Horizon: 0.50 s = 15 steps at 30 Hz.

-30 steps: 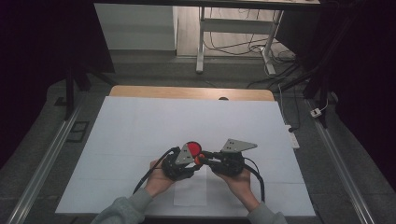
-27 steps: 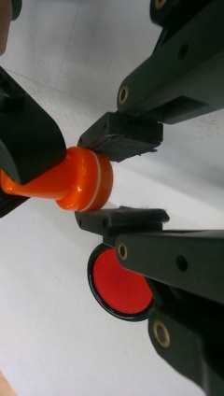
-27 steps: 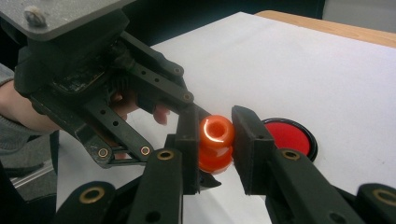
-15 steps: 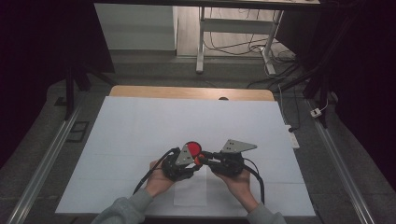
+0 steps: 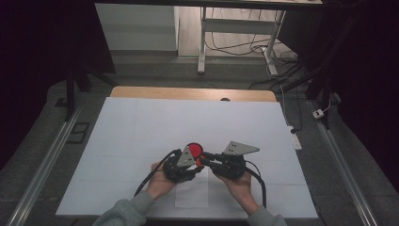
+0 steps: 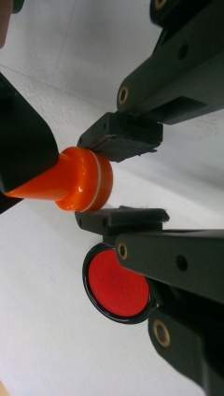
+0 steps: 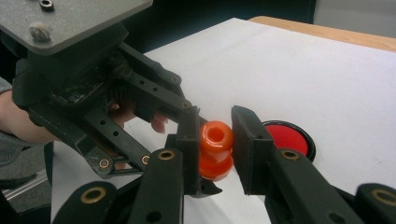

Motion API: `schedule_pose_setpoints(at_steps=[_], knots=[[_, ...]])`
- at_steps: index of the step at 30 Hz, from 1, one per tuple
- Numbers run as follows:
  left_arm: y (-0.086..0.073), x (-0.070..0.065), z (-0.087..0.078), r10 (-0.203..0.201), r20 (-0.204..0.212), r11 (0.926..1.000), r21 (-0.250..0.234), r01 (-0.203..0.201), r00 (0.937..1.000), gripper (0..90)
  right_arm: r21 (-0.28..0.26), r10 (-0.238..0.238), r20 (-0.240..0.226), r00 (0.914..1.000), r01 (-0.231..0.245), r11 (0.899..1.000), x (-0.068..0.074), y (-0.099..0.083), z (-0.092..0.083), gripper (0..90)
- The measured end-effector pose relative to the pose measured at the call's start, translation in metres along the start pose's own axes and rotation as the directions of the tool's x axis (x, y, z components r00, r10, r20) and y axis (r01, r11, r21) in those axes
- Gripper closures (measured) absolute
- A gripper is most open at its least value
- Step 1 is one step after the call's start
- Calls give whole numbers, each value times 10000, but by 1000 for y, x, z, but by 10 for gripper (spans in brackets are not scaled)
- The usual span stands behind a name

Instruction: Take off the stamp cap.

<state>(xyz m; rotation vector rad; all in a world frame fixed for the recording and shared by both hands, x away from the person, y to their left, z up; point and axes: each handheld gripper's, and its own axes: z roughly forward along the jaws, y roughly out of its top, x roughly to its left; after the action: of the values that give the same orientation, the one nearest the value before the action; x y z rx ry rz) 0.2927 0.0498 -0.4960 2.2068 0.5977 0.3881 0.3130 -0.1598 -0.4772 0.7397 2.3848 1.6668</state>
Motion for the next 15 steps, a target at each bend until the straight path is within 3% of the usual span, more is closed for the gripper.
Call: schedule_pose_setpoints(at_steps=[8, 15], knots=[[0, 0, 0, 45, 48, 10000, -15, -45, 10000, 654, -76, 33, -22, 10000, -33, 10000, 0, 0, -1, 728], [0, -2, 0, 157, -145, 9999, 51, -156, 9998, 654, -145, 199, -87, 9998, -200, 9997, -1, -1, 0, 726]])
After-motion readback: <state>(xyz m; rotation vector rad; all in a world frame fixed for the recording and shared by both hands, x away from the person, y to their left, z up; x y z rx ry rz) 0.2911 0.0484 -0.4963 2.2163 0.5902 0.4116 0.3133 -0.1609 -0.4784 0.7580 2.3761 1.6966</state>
